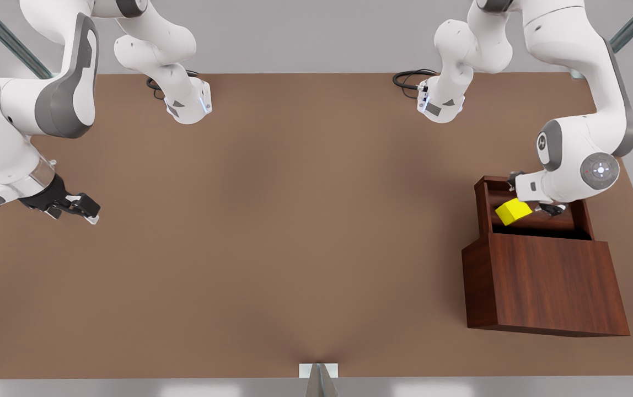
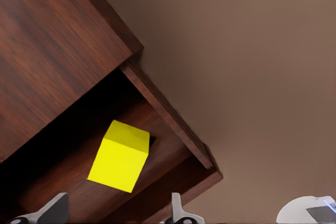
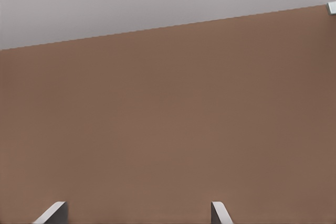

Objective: Open the drawer with left arm, place the square in the middle with right arm, and place the square in the drawer with left arm

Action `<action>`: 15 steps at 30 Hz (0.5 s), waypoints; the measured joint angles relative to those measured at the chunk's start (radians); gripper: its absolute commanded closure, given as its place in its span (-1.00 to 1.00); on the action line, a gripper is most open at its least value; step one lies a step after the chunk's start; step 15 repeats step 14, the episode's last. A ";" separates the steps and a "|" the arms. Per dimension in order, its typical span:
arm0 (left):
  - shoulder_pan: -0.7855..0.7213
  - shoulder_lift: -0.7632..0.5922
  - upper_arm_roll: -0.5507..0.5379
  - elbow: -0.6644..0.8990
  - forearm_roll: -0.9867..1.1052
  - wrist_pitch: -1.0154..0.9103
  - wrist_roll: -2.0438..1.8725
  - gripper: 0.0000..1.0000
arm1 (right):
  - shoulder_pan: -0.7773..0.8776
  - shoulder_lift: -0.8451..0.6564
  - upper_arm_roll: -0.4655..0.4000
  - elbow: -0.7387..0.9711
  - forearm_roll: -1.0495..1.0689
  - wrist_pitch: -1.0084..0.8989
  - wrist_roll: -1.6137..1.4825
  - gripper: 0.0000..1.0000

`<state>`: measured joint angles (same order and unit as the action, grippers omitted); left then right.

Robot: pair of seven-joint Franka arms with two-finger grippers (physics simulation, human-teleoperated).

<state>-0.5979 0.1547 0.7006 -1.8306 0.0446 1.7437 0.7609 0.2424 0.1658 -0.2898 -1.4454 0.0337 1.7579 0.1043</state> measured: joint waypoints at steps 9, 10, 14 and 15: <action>0.582 0.105 -0.770 0.315 -0.024 0.034 -0.701 -1.00 | 0.000 0.000 0.000 -0.001 0.000 0.000 0.000 -1.00; 0.587 0.086 -0.784 0.303 0.002 0.063 -0.707 -1.00 | 0.000 0.000 0.000 0.000 0.000 0.000 0.000 -1.00; 0.583 0.047 -0.788 0.263 0.060 0.068 -0.709 -1.00 | 0.000 0.000 0.000 -0.001 0.000 0.000 0.000 -1.00; 0.583 0.047 -0.788 0.263 0.060 0.068 -0.709 -1.00 | 0.000 0.000 0.000 -0.001 0.000 0.000 0.000 -1.00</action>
